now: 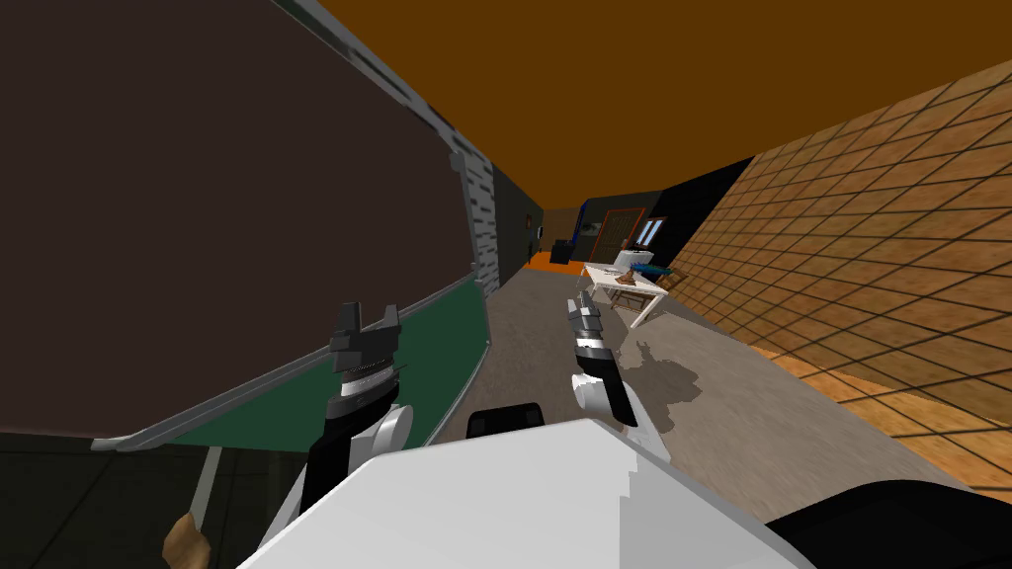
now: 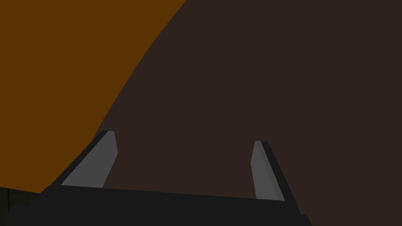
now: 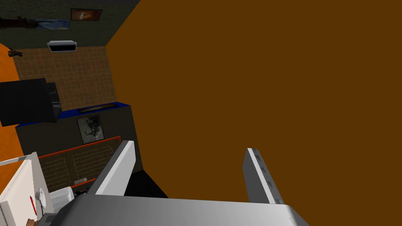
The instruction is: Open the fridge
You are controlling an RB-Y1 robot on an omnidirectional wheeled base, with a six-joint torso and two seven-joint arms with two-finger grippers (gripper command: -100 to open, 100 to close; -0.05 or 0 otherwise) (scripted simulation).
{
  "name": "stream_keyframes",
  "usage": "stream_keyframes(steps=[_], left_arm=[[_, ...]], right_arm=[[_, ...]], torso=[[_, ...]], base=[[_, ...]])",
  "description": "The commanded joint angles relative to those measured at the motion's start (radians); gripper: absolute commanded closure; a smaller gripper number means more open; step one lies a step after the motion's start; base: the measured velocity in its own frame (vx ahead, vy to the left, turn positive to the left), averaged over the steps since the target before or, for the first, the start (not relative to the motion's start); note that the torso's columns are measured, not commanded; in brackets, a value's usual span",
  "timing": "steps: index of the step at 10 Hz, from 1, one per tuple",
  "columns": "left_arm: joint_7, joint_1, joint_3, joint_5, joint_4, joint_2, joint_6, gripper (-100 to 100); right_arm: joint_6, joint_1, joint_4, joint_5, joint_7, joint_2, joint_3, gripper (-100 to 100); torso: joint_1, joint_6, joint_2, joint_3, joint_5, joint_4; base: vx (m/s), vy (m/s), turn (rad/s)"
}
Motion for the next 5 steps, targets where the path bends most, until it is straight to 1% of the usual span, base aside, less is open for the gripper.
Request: stream_keyframes(steps=[1,5], left_arm=[[0.0,0.0,0.0,0.0,0.0,0.0,0.0,0],[0.0,0.0,0.0,0.0,0.0,0.0,0.0,0]], right_arm=[[0.0,0.0,0.0,0.0,0.0,0.0,0.0,0],[0.0,0.0,0.0,0.0,0.0,0.0,0.0,0]], torso=[[0.0,0.0,0.04,-0.082,0.0,0.041],[0.0,0.0,0.322,-0.644,0.0,0.322]], base=[[0.0,0.0,0.0],[0.0,0.0,0.0]])
